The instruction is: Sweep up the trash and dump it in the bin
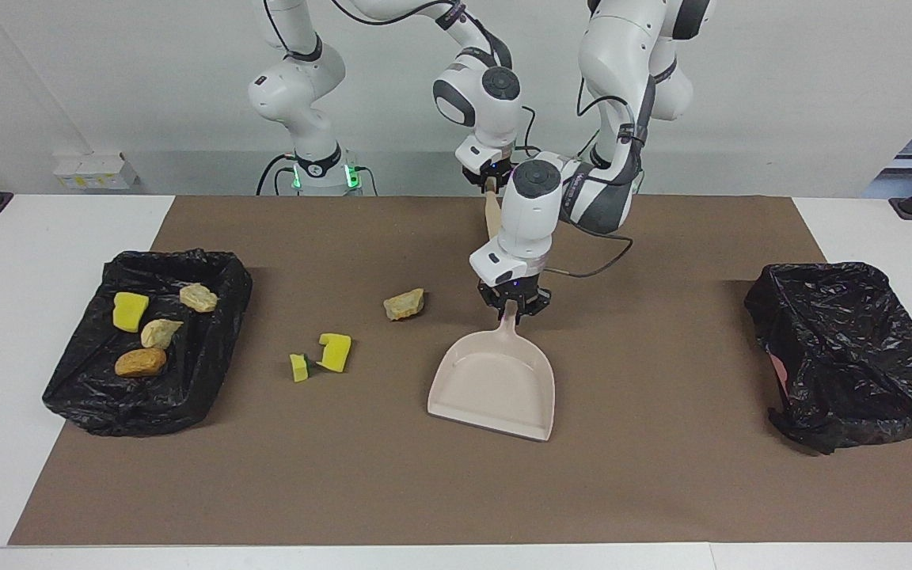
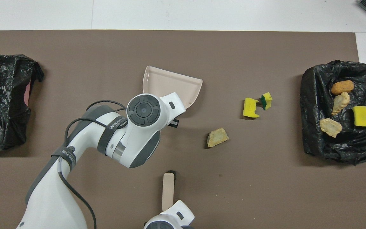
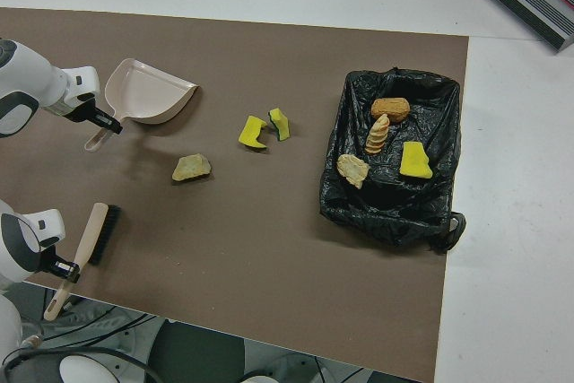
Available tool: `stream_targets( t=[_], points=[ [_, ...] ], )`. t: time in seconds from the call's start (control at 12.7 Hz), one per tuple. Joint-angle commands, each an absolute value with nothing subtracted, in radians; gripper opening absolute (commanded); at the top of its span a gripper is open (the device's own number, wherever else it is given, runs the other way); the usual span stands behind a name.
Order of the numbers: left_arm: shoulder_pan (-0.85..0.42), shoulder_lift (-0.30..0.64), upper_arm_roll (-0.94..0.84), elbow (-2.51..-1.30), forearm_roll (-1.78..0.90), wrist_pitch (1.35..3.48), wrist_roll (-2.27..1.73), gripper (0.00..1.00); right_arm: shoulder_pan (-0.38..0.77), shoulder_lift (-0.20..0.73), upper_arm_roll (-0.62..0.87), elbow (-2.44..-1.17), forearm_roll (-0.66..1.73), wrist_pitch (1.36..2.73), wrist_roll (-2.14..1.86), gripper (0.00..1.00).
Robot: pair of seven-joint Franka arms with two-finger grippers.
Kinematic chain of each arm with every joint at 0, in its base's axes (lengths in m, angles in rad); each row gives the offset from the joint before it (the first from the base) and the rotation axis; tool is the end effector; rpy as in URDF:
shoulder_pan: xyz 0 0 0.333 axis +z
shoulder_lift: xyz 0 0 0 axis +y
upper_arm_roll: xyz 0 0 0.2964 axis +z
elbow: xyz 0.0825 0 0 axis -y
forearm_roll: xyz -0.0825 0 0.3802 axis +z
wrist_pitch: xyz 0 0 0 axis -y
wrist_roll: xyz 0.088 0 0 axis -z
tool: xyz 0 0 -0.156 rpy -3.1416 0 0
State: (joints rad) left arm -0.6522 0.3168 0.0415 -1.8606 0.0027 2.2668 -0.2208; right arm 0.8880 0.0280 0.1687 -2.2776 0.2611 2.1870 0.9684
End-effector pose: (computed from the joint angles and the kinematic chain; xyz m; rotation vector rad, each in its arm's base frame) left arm 0.5172 -0.3628 0.2926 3.0557 -0.6102 0.1373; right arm 0.2279 0.4442 0.2702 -3.1066 0.1175 0.3735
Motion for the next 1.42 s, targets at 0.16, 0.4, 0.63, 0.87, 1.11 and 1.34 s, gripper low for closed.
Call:
stream_targets(
  t=[0.16, 0.4, 0.63, 0.87, 1.11, 1.34],
  points=[
    [-0.582, 0.204, 0.055, -1.871, 0.008, 2.122, 0.133, 0.0, 0.856, 0.015, 0.158, -2.234, 0.268, 2.136, 0.992, 0.0],
    [-0.542, 0.157, 0.055, -1.871, 0.014, 2.039, 0.334, 0.0, 0.746, -0.073, 0.156, -2.233, 0.255, 2.038, 0.941, 0.0],
    [-0.538, 0.135, 0.054, -1.907, 0.029, 2.013, 0.483, 0.0, 0.6, -0.083, 0.156, -2.169, 0.156, 1.889, 0.781, 0.0],
    [-0.555, 0.072, 0.052, -2.008, 0.063, 2.034, 0.532, 0.0, 0.432, -0.037, 0.156, -2.096, 0.014, 1.803, 0.541, 0.0],
    [-0.59, 0.031, 0.052, -2.092, 0.063, 2.071, 0.58, 0.0, 0.3, 0.034, 0.158, -2.02, -0.161, 1.796, 0.395, 0.0],
    [-0.65, 0.022, 0.049, -2.137, 0.1, 2.082, 0.581, 0.0, 0.162, 0.07, 0.158, -2.0, -0.302, 1.831, 0.231, 0.0]
  ],
)
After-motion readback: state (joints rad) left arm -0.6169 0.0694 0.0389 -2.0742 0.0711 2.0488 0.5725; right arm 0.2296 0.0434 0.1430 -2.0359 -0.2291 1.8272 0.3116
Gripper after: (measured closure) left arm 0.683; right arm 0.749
